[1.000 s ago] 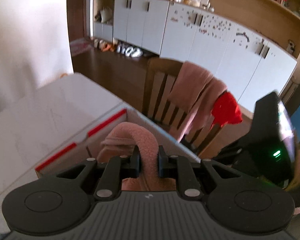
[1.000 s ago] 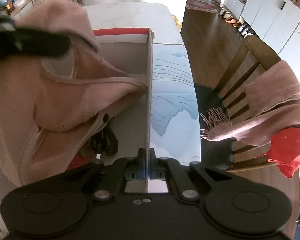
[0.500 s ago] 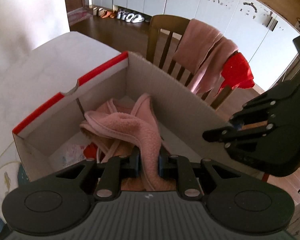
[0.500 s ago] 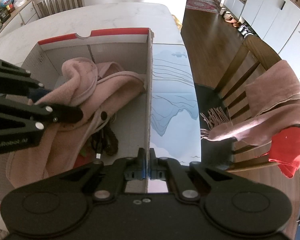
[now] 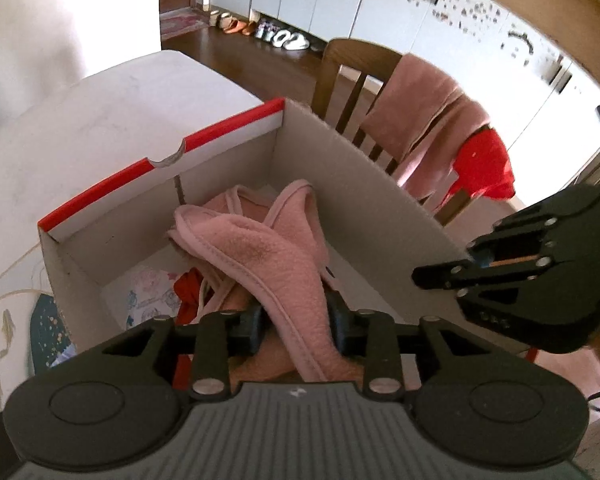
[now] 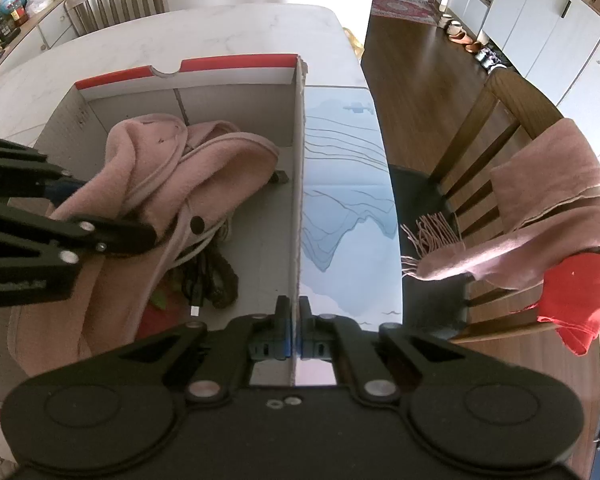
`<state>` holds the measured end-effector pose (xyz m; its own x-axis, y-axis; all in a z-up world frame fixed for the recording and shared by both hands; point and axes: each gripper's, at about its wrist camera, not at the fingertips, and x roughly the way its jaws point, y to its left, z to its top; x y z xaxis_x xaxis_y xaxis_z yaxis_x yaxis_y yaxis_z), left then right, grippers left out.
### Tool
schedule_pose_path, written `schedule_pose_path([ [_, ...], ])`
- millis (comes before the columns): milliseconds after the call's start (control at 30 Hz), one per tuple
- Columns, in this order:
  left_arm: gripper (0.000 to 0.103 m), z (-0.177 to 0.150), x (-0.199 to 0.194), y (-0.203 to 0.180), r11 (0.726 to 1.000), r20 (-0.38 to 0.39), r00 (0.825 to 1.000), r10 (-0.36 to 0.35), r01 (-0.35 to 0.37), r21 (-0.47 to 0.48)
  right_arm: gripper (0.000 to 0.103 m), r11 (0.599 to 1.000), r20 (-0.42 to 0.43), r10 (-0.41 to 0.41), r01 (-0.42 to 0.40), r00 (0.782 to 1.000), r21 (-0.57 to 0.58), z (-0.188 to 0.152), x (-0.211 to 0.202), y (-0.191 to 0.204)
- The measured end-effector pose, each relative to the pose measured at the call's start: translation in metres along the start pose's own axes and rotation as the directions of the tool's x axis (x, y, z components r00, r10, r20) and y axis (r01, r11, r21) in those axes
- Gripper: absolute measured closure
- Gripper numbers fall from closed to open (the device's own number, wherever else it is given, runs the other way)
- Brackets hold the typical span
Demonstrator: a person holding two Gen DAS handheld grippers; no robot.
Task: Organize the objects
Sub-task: 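Return the left tool to the table and grasp the blue tissue pack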
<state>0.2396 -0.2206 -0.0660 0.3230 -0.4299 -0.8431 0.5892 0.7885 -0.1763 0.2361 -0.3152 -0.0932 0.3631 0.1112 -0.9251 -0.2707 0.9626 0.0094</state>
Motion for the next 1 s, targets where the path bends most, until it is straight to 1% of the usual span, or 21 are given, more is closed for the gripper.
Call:
schedule_pose_path([
  [33, 0.046, 0.000, -0.002, 0.000, 1.000, 0.008, 1.000, -0.001, 0.001, -0.003, 0.101, 1.000, -0.001, 0.000, 0.000, 1.000, 0.001, 0.000, 0.000, 0.000],
  [67, 0.038, -0.001, -0.006, 0.000, 1.000, 0.019, 1.000, 0.001, -0.001, -0.007, 0.101, 1.000, -0.001, 0.001, -0.001, 1.000, 0.001, 0.000, 0.001, 0.001],
  [100, 0.032, -0.001, -0.009, 0.000, 1.000, 0.032, 0.999, 0.003, -0.003, -0.011, 0.101, 1.000, -0.002, 0.001, -0.001, 1.000, 0.001, 0.000, 0.001, 0.001],
  [333, 0.032, -0.005, -0.040, 0.008, 0.997, 0.106, 0.994, -0.014, 0.022, -0.074, 0.101, 1.000, -0.006, 0.004, -0.004, 1.000, 0.003, -0.002, 0.002, -0.001],
  [433, 0.032, -0.006, -0.056, 0.010, 0.996, 0.144, 0.990, 0.005, 0.008, -0.089, 0.101, 1.000, -0.005, 0.003, -0.003, 1.000, 0.005, -0.001, 0.002, -0.001],
  [600, 0.027, -0.014, -0.081, 0.024, 0.991, 0.199, 0.979, 0.041, -0.015, -0.130, 0.102, 1.000, 0.006, -0.001, 0.001, 1.000, 0.008, -0.003, 0.001, 0.000],
  [700, 0.020, -0.022, -0.094, 0.036, 0.986, 0.219, 0.973, 0.078, -0.044, -0.159, 0.102, 1.000, 0.006, 0.000, 0.000, 1.000, 0.014, -0.003, 0.000, -0.001],
  [767, 0.019, -0.029, -0.101, 0.046, 0.981, 0.222, 0.968, 0.116, -0.078, -0.175, 0.102, 1.000, 0.008, -0.006, 0.006, 1.000, 0.016, -0.002, 0.000, -0.001],
  [900, 0.015, -0.045, -0.108, 0.071, 0.965, 0.200, 0.960, 0.196, -0.152, -0.215, 0.102, 1.000, 0.004, -0.012, 0.011, 1.000, 0.028, -0.002, 0.000, -0.005],
  [967, 0.015, -0.053, -0.108, 0.084, 0.954, 0.186, 0.954, 0.233, -0.187, -0.236, 0.102, 0.999, 0.002, -0.012, 0.011, 1.000, 0.033, -0.002, 0.000, -0.008],
  [1000, 0.012, -0.057, -0.108, 0.089, 0.950, 0.181, 0.953, 0.243, -0.197, -0.241, 0.102, 0.999, 0.000, -0.012, 0.012, 1.000, 0.035, -0.002, 0.000, -0.009],
])
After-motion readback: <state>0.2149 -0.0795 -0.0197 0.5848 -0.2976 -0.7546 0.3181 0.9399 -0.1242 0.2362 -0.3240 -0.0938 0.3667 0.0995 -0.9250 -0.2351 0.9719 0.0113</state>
